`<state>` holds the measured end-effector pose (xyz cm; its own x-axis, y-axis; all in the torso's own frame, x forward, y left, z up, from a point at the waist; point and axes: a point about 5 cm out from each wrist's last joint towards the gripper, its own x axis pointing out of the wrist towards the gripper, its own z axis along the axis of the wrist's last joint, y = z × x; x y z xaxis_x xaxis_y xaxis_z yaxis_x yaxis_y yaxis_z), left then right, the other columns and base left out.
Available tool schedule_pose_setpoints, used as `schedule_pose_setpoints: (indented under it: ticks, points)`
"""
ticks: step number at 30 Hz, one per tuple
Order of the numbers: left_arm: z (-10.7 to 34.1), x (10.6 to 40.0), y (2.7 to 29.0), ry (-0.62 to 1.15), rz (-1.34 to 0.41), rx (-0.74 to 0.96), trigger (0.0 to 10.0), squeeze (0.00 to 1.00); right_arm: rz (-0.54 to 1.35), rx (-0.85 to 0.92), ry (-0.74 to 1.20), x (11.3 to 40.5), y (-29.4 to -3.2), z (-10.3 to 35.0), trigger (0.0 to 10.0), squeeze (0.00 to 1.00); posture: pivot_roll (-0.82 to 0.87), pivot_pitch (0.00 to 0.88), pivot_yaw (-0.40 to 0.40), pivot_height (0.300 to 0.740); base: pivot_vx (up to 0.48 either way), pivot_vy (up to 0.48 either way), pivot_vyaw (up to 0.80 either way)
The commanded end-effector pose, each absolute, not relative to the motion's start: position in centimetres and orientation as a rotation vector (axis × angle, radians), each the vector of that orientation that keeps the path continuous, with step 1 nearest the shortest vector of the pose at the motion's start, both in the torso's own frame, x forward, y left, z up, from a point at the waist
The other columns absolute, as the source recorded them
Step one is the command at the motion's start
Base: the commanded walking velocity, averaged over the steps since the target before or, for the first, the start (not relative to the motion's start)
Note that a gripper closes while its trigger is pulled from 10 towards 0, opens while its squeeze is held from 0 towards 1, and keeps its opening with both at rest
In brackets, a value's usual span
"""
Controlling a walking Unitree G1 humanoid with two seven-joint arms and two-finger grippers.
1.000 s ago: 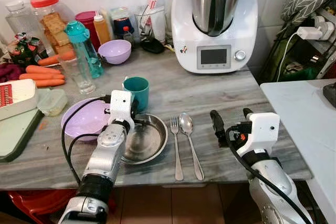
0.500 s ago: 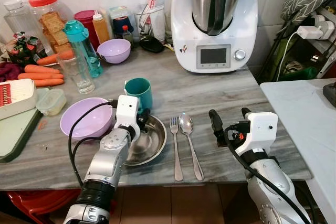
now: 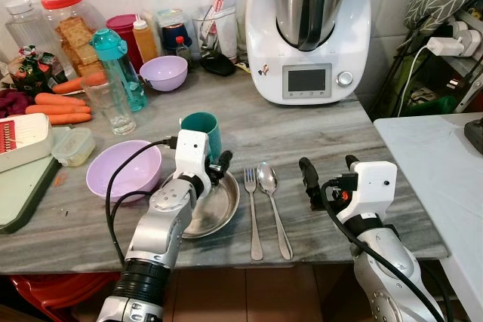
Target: Setting the table
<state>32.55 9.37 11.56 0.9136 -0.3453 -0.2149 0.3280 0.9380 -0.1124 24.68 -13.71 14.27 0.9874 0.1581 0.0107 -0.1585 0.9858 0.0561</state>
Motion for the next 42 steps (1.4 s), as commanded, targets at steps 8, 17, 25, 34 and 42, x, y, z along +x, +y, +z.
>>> schedule_pose_setpoints:
  ticks: [8,17,25,34,42]
  points:
    - [12.3,32.2,8.6,0.222,-0.393,-0.087,10.0,1.00,0.172,0.061,-0.015,25.0,-13.3,14.4,10.0,0.00,-0.12,0.000,0.081,0.740,0.000,0.000,0.00]
    - [12.9,32.5,10.1,0.174,-0.342,-0.033,10.0,0.00,0.178,0.067,-0.014,25.1,-13.1,14.3,10.0,0.00,-0.11,0.000,0.080,0.740,0.000,0.000,0.00]
    - [11.8,31.7,12.9,0.202,-0.281,0.068,10.0,0.00,0.189,0.069,-0.017,25.4,-12.9,14.3,10.0,0.00,-0.09,0.000,0.073,0.740,0.000,0.000,0.00]
    - [11.4,30.7,12.7,0.213,-0.331,0.024,10.0,0.00,0.207,0.071,-0.018,25.7,-12.5,14.2,10.0,0.00,-0.07,0.000,0.065,0.740,0.000,0.000,0.00]
    - [12.2,30.5,10.7,0.201,-0.430,-0.029,10.0,0.00,0.205,0.067,-0.022,25.8,-12.6,14.2,10.0,0.00,-0.08,0.000,0.067,0.740,0.000,0.000,0.00]
